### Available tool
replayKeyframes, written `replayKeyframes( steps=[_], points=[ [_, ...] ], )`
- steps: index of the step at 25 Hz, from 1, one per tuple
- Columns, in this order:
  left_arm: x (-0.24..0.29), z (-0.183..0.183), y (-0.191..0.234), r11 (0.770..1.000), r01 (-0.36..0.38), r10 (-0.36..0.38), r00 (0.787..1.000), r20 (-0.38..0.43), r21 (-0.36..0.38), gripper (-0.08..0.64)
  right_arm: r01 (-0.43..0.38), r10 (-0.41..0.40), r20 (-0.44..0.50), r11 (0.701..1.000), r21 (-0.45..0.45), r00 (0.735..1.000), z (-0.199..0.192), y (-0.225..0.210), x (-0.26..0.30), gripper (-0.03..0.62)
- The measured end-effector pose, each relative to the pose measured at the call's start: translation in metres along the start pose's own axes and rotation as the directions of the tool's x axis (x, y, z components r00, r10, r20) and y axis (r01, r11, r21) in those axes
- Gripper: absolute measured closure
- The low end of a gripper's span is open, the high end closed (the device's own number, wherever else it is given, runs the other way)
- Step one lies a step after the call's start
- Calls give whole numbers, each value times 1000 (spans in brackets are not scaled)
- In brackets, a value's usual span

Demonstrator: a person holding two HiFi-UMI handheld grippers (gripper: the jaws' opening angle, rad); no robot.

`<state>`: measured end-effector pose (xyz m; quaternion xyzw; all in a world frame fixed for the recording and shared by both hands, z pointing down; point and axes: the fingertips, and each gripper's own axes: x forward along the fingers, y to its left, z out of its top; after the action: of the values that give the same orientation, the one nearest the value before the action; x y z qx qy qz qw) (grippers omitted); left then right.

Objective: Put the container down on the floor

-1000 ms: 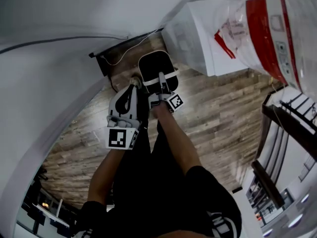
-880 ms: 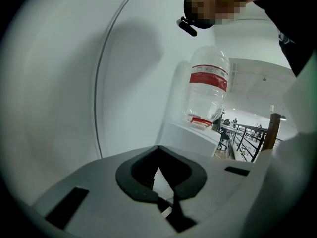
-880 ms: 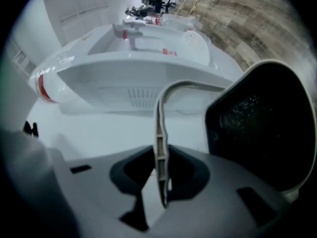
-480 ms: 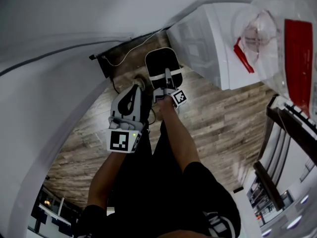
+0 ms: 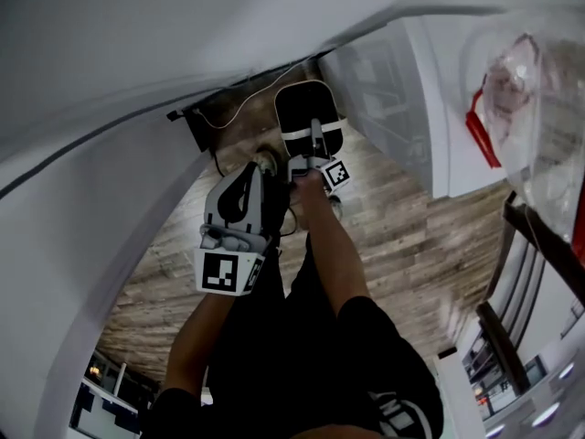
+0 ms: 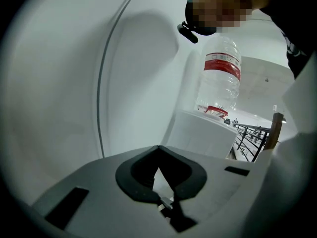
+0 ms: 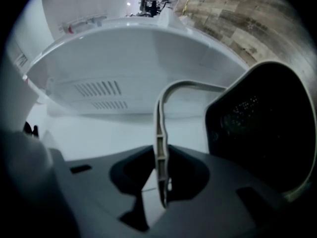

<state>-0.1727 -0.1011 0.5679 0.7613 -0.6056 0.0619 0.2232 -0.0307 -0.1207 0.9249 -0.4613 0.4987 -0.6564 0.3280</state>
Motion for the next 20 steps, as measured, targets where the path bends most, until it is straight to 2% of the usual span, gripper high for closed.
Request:
replayKeyframes(
  steps=[6, 11, 15, 20],
  points=[
    [20, -8, 11, 1000, -3, 3, 1000, 12, -2, 529, 6, -7, -27, 1000, -25, 1000, -2, -25, 22, 509],
    [32, -15, 23, 999, -26, 27, 999, 21, -26, 531, -20, 19, -38, 999, -25, 999, 4, -33, 43, 509],
    [33, -24, 26, 1000, -1, 1, 1000, -16, 15, 529, 0, 0, -26, 1000, -23, 1000, 3, -45, 53, 509],
    [38, -27, 14, 1000, 9, -9, 1000, -8, 28, 529, -15, 14, -28, 1000, -21, 1000, 9, -48, 58, 509]
  ],
)
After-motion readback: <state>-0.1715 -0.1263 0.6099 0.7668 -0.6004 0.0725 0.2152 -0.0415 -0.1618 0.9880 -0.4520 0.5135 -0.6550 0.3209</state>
